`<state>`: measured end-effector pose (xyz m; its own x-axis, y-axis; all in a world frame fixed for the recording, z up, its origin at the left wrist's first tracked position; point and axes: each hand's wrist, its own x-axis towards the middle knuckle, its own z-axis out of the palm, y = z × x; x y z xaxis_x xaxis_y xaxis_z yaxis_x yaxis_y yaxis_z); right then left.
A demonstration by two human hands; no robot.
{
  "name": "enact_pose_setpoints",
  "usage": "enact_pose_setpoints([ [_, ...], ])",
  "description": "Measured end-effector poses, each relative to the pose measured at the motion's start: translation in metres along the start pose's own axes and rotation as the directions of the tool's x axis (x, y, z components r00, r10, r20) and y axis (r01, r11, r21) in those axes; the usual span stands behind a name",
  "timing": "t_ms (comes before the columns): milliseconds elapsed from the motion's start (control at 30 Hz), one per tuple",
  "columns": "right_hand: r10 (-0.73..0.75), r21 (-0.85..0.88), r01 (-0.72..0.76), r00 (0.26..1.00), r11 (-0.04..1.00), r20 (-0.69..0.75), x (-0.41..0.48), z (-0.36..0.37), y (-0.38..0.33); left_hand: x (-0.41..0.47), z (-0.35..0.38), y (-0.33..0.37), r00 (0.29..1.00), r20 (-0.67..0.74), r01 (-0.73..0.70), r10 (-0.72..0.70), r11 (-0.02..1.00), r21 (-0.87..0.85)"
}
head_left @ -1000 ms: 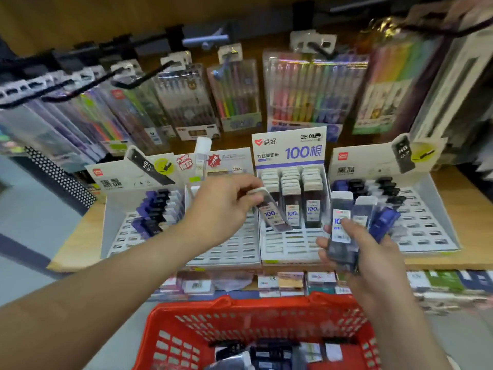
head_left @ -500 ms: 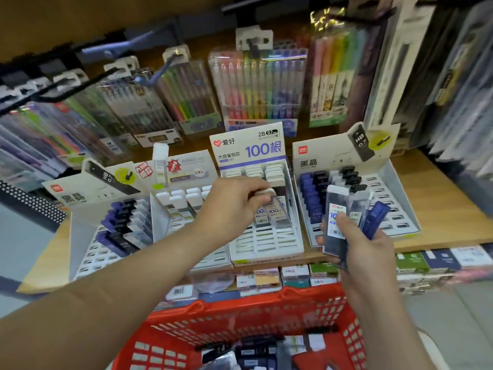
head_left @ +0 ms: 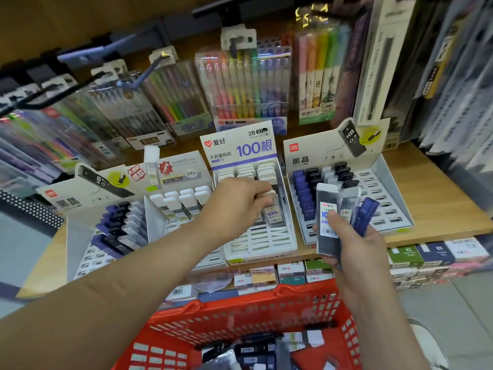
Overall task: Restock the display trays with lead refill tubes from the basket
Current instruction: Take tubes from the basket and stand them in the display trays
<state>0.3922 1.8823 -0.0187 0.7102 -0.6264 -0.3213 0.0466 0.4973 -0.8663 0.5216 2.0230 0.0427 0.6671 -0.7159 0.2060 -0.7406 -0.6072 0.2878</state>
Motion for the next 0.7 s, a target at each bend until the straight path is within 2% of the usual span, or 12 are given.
enact_pose_setpoints([
  [200,0.007,-0.041,-0.005,0.999,0.999,0.043,-0.001,0.001,0.003,0.004,0.008,0.01,0.999,-0.019,0.035,-0.035,0.999,0.017],
  [367,0.037,-0.048,-0.032,0.994,0.998,0.099,-0.006,0.005,0.001,0.011,0.009,0.012,0.999,0.034,0.028,-0.035,0.981,0.193],
  [467,0.046,-0.037,-0.042,0.991,0.998,0.123,-0.008,0.006,0.0,0.012,0.008,0.008,0.997,-0.022,0.074,-0.071,0.972,0.223],
  [500,0.05,-0.028,-0.047,0.989,0.999,0.139,-0.009,0.006,0.0,0.011,0.006,0.01,0.991,-0.073,0.124,-0.114,0.978,0.165],
  [567,0.061,-0.047,-0.053,0.982,0.997,0.181,-0.01,0.006,0.0,0.007,-0.002,0.019,0.956,-0.14,0.244,-0.256,0.965,-0.099],
  [600,0.066,-0.073,-0.053,0.977,0.996,0.204,-0.01,0.006,0.001,0.005,-0.006,0.026,0.936,-0.09,0.301,-0.341,0.905,-0.3],
  [633,0.07,-0.105,-0.047,0.971,0.993,0.23,-0.009,0.005,0.002,0.001,-0.011,0.032,0.919,0.021,0.353,-0.394,0.797,-0.49],
  [667,0.071,-0.133,-0.037,0.962,0.99,0.263,-0.01,0.005,0.001,-0.003,-0.014,0.038,0.902,0.147,0.406,-0.407,0.679,-0.612],
  [700,0.071,-0.156,-0.024,0.95,0.987,0.304,-0.01,0.005,0.0,-0.008,-0.018,0.042,0.887,0.254,0.451,-0.386,0.598,-0.662],
])
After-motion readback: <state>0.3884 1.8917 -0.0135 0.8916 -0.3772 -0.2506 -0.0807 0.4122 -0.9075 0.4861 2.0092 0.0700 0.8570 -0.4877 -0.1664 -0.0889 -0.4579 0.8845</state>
